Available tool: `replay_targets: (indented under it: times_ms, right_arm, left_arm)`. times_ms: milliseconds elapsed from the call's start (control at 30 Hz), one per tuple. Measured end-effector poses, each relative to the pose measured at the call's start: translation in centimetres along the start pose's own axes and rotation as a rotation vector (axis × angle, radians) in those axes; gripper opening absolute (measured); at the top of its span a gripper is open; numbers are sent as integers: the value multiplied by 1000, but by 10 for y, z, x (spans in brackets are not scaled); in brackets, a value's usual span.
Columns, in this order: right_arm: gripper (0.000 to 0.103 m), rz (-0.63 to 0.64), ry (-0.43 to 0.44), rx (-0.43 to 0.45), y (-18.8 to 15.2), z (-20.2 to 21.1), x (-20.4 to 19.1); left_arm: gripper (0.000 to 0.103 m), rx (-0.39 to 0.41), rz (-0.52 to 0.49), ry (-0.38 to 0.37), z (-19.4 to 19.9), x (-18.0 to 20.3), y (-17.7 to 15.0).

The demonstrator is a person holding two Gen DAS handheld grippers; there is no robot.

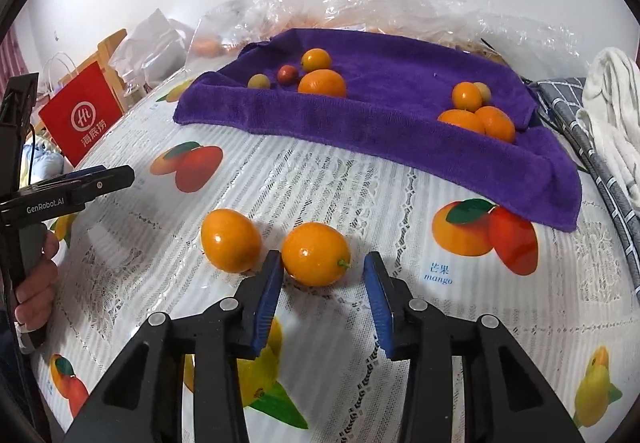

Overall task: Organize fruits
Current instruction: 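Grasp an orange tangerine on the bed cover with the right tool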

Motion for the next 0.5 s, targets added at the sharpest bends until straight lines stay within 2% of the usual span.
replay_targets:
  times_ms: [100,500]
  right_arm:
    - [34,13,-1,16,0,2,-3]
    - [36,-7,-18,-3,-2,-1,1]
  left_arm:
    - [84,-1,-1,-1,0,1,0]
    - [85,-1,-3,-3,-1,1,0]
Point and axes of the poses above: each gripper's, at about its wrist camera, not at the fingertips, and z roughly against the way its jaws point, x to its right, y to its top, the point moved 3 cm from there along -z, roughly the way its jaws point, and after that the axes turned 5 degrees about y, right-handed, at the moved point
